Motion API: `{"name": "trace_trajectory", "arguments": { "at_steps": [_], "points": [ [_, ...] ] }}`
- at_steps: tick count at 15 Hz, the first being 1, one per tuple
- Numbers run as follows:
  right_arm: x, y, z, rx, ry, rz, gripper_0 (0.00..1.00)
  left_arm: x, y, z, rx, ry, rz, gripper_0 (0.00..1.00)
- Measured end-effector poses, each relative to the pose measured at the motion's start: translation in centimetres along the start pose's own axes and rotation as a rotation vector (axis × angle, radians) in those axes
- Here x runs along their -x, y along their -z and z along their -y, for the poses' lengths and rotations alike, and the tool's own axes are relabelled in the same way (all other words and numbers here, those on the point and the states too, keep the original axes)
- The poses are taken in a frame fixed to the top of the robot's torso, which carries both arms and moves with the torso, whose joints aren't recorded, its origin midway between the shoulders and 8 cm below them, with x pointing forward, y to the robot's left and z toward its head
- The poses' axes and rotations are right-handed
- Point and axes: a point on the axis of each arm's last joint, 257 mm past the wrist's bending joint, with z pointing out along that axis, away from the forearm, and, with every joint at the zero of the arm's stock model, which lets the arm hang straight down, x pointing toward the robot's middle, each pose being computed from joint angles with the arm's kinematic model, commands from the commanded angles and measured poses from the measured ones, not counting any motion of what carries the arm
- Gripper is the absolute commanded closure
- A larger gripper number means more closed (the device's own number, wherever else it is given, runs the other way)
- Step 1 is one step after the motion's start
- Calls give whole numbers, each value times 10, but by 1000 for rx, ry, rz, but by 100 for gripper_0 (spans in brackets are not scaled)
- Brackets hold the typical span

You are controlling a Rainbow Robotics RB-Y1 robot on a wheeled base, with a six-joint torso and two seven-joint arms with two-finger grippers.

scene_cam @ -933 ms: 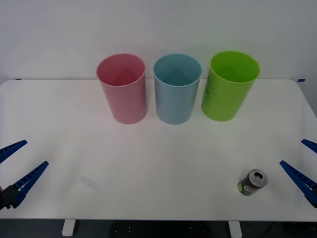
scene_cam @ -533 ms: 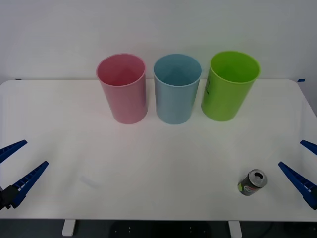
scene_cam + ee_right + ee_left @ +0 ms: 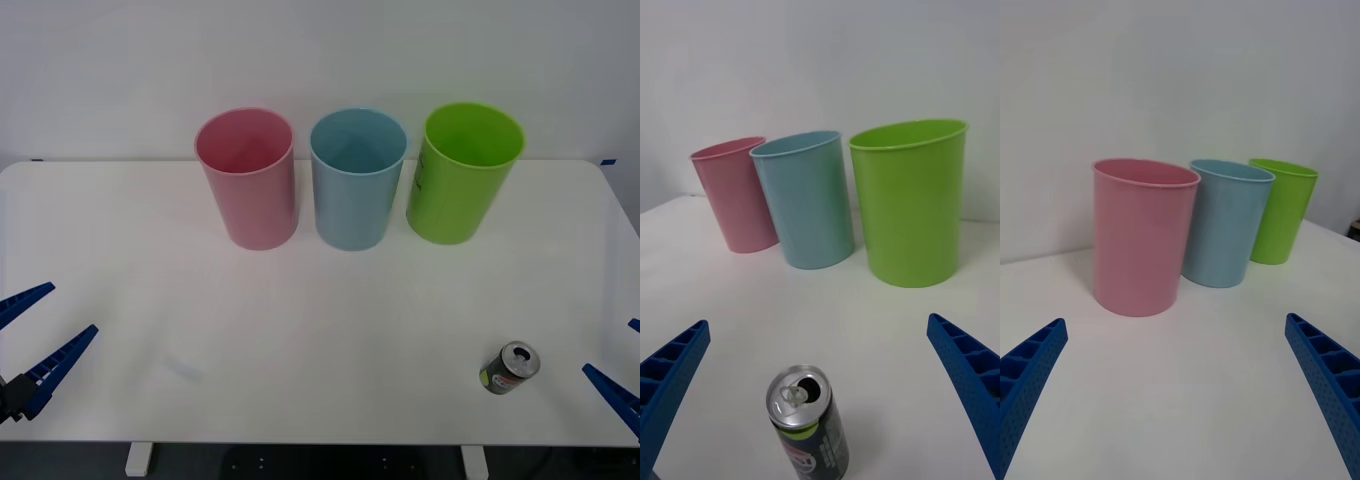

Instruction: Grasp the object on the table and drop it into the matching bin: aluminum can to the light blue bin, PET bottle to the pink bin.

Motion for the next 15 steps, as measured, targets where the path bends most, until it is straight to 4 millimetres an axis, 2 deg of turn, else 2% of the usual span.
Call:
{"name": "trace_trajectory", "arguments": {
  "at_steps": [9, 11, 15],
  "points": [
    [-33, 29, -1, -67, 50, -88, 0, 0, 0, 0, 0, 0, 0, 0],
    [-47, 34, 3, -82, 84, -110, 0, 0, 0, 0, 0, 0, 0, 0],
    [-76, 38, 3, -84, 29, -139, 0, 0, 0, 0, 0, 0, 0, 0]
  ]
}}
